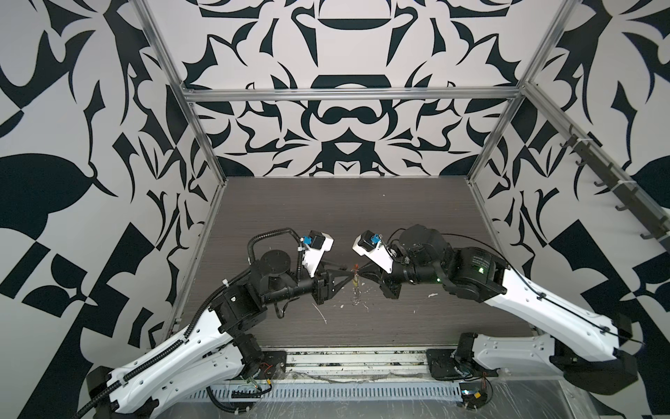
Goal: Remove the keys from the keyring
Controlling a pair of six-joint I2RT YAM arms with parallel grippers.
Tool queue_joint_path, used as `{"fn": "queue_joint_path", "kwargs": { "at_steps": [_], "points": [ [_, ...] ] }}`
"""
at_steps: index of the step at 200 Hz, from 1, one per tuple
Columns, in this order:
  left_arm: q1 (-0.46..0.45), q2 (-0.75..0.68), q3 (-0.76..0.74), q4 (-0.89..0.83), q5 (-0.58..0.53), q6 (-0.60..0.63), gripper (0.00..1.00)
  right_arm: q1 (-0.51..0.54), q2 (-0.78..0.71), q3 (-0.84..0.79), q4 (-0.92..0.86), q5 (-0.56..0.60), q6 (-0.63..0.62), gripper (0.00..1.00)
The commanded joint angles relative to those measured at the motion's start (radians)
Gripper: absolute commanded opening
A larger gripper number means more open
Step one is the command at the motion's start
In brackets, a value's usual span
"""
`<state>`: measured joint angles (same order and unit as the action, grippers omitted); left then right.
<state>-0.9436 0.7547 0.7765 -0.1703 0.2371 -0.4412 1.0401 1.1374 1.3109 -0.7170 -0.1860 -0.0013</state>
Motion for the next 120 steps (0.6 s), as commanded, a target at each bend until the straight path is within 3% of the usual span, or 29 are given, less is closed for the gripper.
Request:
{"fn": "queue_joint_path", "kwargs": {
  "at_steps": [1, 47, 103, 120],
  "points": [
    [-0.003, -0.005, 0.047, -0.054, 0.037, -0.026, 0.38, 0.003, -0.019, 0.042, 0.037, 0.010, -0.012, 0.00],
    [-0.003, 0.001, 0.042, -0.013, 0.052, -0.033, 0.27, 0.014, -0.013, 0.038, 0.051, 0.001, -0.015, 0.00],
    [-0.003, 0.022, 0.052, -0.011, 0.046, -0.040, 0.00, 0.023, -0.028, 0.013, 0.090, -0.007, -0.016, 0.00],
    [-0.002, 0.010, 0.055, -0.032, 0.007, -0.060, 0.00, 0.023, -0.058, -0.025, 0.136, -0.005, -0.019, 0.00]
  ]
}}
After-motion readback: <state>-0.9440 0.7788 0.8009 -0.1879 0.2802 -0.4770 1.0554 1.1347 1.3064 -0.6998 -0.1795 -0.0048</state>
